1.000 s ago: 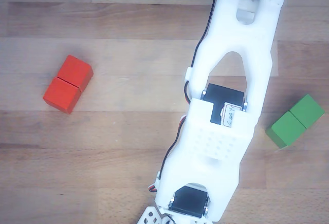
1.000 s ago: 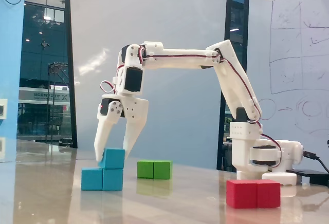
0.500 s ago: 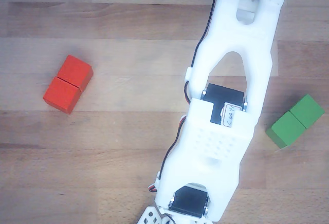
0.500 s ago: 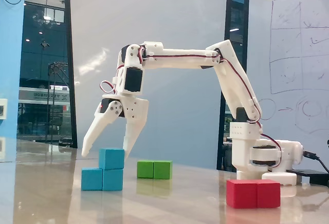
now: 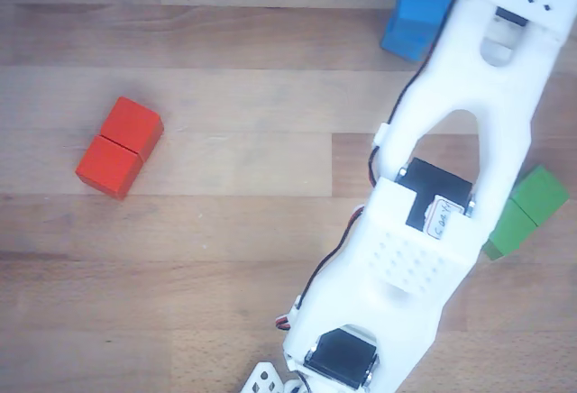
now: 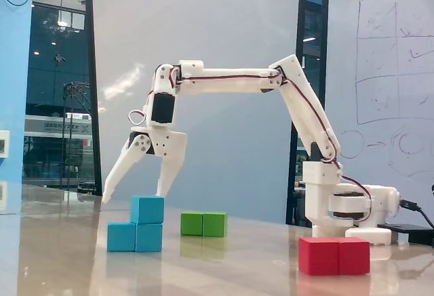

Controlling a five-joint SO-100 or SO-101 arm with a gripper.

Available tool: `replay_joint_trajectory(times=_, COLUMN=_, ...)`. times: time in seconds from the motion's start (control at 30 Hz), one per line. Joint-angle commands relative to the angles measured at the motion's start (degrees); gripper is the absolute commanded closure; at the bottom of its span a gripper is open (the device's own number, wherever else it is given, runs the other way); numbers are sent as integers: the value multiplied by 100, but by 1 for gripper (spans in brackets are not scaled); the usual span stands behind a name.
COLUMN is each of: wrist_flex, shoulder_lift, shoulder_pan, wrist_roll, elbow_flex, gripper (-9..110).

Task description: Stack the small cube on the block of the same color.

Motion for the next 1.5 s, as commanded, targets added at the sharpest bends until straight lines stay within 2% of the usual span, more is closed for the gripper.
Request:
replay_joint_trajectory(times=0.0, wrist_flex=-62, shoulder_lift=211, shoulder_pan=404, wrist_roll=-70, elbow_flex=-439, gripper=69)
replay_joint_trajectory(times=0.3, wrist_flex=-53, shoulder_lift=932, shoulder_pan=1230, wrist_roll=-53, elbow_flex=-396, gripper=69)
replay_joint_trajectory(times=0.5, wrist_flex=35, shoulder_lift=1714, shoulder_pan=1151, wrist_roll=18, elbow_flex=308, gripper=71)
replay_joint_trajectory(times=0.7, wrist_flex=-79, shoulder_lift=3419, shoulder_pan=483, wrist_roll=26, elbow_flex=1916, gripper=82)
replay_joint_trajectory(times=0.93, wrist_flex=-79, shoulder_lift=5555, shoulder_pan=-809, wrist_roll=35, elbow_flex=3902, gripper=91)
replay_joint_trajectory(times=1.23, wrist_flex=-483, shoulder_lift=7884, shoulder_pan=-2364, wrist_roll=35, elbow_flex=6073, gripper=93)
replay_joint_trajectory(times=1.47, wrist_flex=-1187, shoulder_lift=9729, shoulder_pan=-2681, wrist_roll=35, elbow_flex=8183, gripper=93)
